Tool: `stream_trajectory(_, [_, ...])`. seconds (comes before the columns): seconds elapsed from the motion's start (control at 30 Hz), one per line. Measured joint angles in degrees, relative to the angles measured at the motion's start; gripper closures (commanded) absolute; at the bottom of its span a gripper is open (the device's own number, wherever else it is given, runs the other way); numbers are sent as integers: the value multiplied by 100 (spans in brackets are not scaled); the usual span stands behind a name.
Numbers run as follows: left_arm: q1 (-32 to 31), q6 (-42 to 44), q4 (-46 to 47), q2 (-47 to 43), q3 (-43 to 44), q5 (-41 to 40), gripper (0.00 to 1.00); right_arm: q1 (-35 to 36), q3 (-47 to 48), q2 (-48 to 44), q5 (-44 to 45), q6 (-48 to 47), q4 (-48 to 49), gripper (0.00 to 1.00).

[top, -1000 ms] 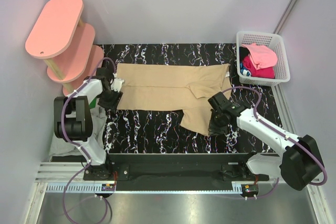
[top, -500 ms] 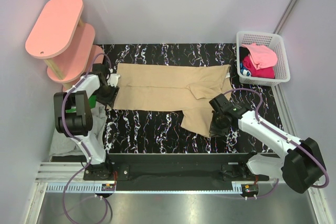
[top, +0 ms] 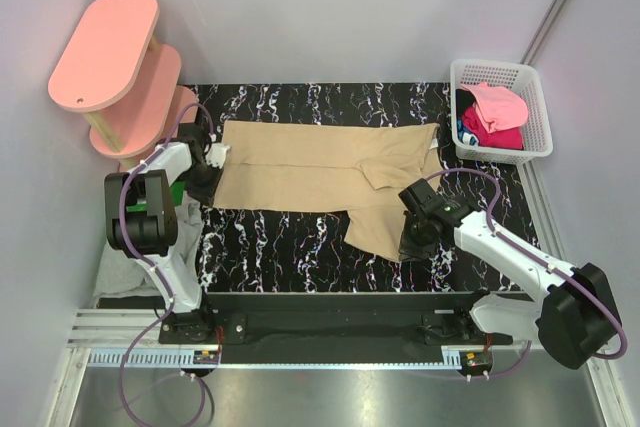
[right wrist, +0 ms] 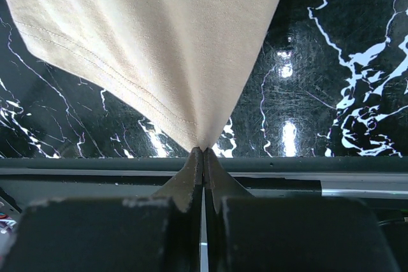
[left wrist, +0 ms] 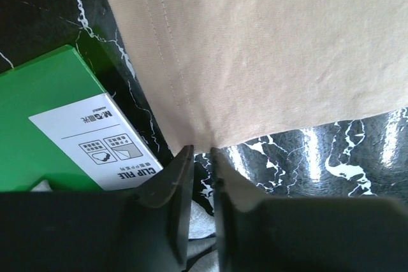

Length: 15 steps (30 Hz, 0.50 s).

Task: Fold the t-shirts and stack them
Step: Fold the tshirt

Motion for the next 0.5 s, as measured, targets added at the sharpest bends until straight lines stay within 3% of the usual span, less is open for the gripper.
stream_trajectory(0.1, [0,15,0,17,-2,24,99,0,0,-17,2,9,-7,100])
stream_trajectory(0.23, [0,52,7,17,-52,33,100,0,0,-44,4,11,-44,100])
stream_trajectory(0.27, [0,55,2,17,-68,33,97,0,0,-46,4,11,-46,100])
stream_trajectory(0.3, [0,55,-9,17,-83,31,87,0,2,-46,4,11,-52,100])
stream_trajectory(0.33, [0,59,-7,17,-90,31,67,0,4,-48,4,11,-57,100])
stream_trajectory(0.5, [0,74,-28,7,-92,9,54,0,9,-61,4,11,-87,100])
